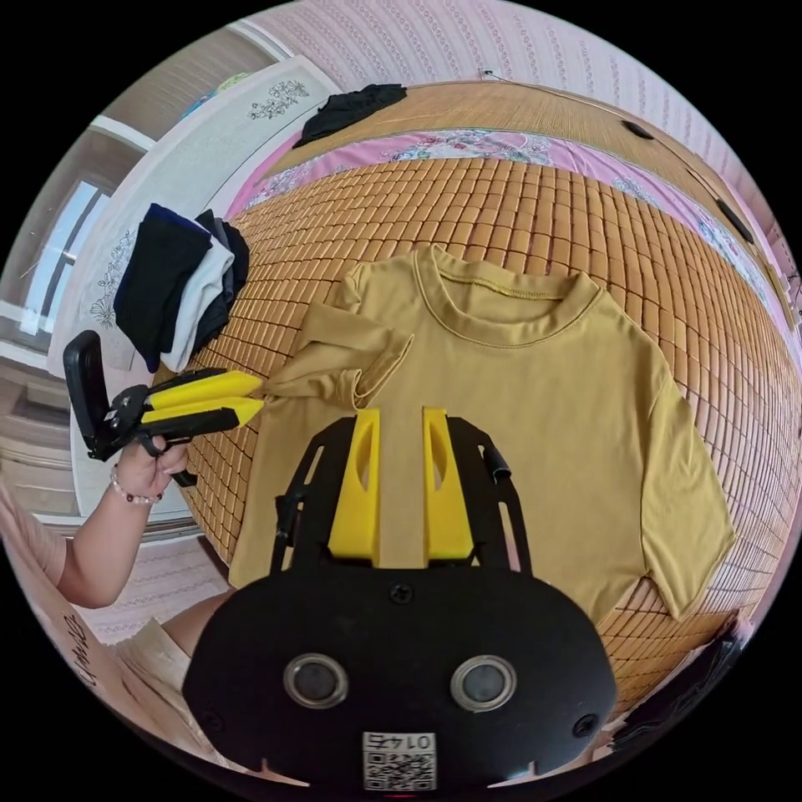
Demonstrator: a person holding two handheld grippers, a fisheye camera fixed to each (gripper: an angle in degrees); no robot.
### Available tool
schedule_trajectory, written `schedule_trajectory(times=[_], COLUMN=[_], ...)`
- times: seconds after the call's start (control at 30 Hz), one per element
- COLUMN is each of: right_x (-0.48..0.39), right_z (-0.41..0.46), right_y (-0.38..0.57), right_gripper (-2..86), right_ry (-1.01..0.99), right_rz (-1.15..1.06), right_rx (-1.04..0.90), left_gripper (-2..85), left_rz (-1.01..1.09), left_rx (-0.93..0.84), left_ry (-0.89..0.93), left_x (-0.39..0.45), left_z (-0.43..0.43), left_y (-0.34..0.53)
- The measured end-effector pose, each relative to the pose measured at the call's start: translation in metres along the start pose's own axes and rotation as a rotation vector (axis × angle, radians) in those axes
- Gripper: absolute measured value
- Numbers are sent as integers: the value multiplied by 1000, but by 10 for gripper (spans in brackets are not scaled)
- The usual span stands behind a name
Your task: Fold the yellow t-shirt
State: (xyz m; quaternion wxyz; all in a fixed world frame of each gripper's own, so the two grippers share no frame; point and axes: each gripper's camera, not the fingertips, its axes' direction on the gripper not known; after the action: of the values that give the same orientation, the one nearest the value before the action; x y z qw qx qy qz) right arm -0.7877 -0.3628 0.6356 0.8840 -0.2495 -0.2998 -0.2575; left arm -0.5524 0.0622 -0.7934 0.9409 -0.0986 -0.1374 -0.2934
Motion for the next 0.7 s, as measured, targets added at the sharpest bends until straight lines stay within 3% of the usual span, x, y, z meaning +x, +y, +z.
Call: schedule_trajectory(times=[0.17, 0.27, 0.33, 0.47, 0.6, 0.7], right_x=[-3, -1, -2, -15, -42, -78], right_z=[42, 76, 73, 55, 67, 106], right_y=[-52, -78, -83, -101, -136, -159], right_gripper=[105, 62, 33, 15, 10, 9], right_ry=[22, 38, -6, -132, -377, -411], right_rz=[-54, -68, -87, -153, -188, -231], right_rx=[21, -89, -55, 8, 57, 7], left_gripper=[85, 82, 63, 5, -7, -9], left_rz=[101, 154, 141, 62, -96, -258], left_rx=[-61, -145, -235, -171, 70, 230], left_ry=[-79, -145, -131, -175, -148, -167], left_x=[30, 44, 44, 38, 21, -1], left_z=[9, 27, 40, 2, -96, -159], left_y=[-33, -45, -46, -36, -2, 37])
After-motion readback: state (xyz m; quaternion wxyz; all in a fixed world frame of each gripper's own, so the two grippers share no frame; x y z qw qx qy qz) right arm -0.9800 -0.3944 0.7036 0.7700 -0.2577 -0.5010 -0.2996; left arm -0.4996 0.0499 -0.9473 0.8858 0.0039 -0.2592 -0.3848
